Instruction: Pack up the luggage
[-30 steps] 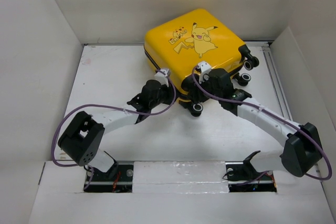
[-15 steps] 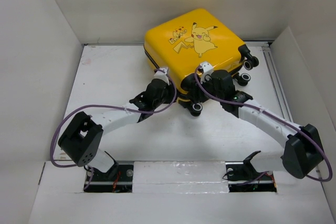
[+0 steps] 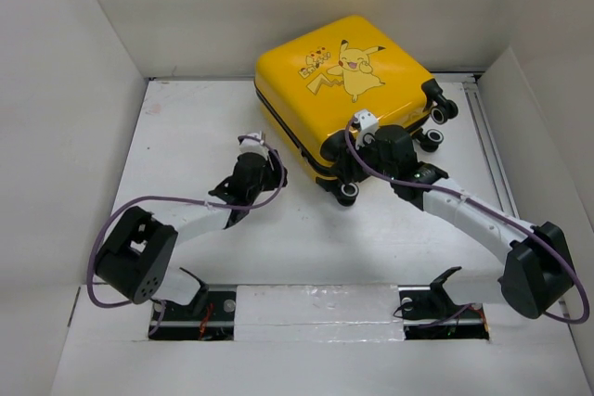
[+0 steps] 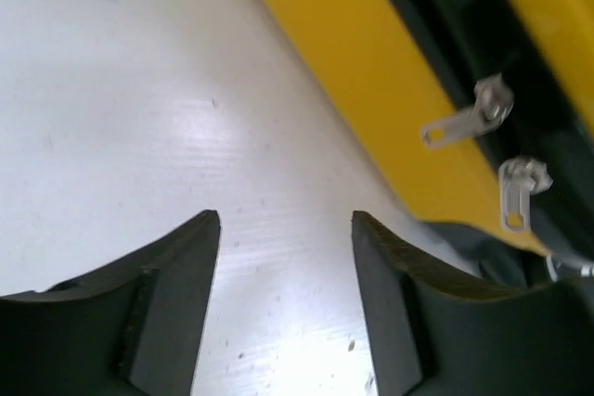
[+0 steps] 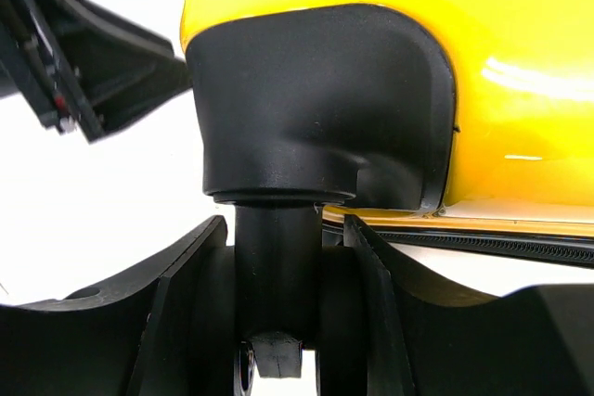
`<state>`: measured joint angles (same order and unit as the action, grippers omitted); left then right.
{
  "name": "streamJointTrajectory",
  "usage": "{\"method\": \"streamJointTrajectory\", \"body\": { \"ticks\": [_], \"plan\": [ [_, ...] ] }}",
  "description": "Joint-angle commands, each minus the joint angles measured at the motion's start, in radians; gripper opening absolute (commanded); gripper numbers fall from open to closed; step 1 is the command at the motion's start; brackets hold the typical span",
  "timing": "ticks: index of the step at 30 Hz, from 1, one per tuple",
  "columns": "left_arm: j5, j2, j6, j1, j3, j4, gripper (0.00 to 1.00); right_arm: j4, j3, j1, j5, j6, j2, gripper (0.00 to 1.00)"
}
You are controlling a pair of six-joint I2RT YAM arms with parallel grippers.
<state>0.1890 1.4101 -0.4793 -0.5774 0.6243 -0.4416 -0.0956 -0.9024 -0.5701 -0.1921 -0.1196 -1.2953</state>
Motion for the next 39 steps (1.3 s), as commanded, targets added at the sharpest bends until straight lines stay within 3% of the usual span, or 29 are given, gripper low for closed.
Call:
{"method": "streamJointTrajectory", "body": {
  "ticks": [1, 4, 9, 11, 14, 23, 29, 35, 39],
  "plan": [
    [-0.036, -0.056, 0.019, -0.009, -0.046, -0.103, 0.52, -0.021, -0.001, 0.006, -0.020, 0.057, -0.002, 0.00],
    [-0.121, -0.056, 0.053, -0.009, -0.055, -0.140, 0.38, -0.021, -0.001, -0.004, -0.020, 0.057, -0.002, 0.00],
    [-0.206, -0.042, 0.113, -0.067, -0.031, -0.160, 0.26, -0.012, -0.001, -0.004, -0.020, 0.057, -0.012, 0.00],
    [-0.218, -0.033, 0.113, -0.067, 0.001, -0.160, 0.12, -0.012, -0.001, -0.004, -0.020, 0.057, -0.012, 0.00],
    [-0.275, -0.005, 0.113, -0.067, 0.069, -0.142, 0.00, -0.012, -0.001, -0.004, -0.020, 0.057, -0.012, 0.00],
    [-0.350, 0.122, 0.093, -0.067, 0.196, -0.120, 0.00, -0.003, -0.001, -0.022, -0.020, 0.057, -0.012, 0.00],
    [-0.267, 0.171, 0.047, -0.010, 0.253, -0.065, 0.00, 0.007, 0.008, -0.040, -0.020, 0.048, -0.012, 0.00],
    [-0.027, 0.144, 0.067, 0.001, 0.271, 0.033, 0.00, 0.007, 0.019, -0.051, -0.020, 0.047, -0.012, 0.00],
    [-0.002, 0.168, 0.056, 0.066, 0.295, 0.116, 0.00, 0.016, 0.019, -0.073, -0.020, 0.038, -0.030, 0.00]
  ]
}}
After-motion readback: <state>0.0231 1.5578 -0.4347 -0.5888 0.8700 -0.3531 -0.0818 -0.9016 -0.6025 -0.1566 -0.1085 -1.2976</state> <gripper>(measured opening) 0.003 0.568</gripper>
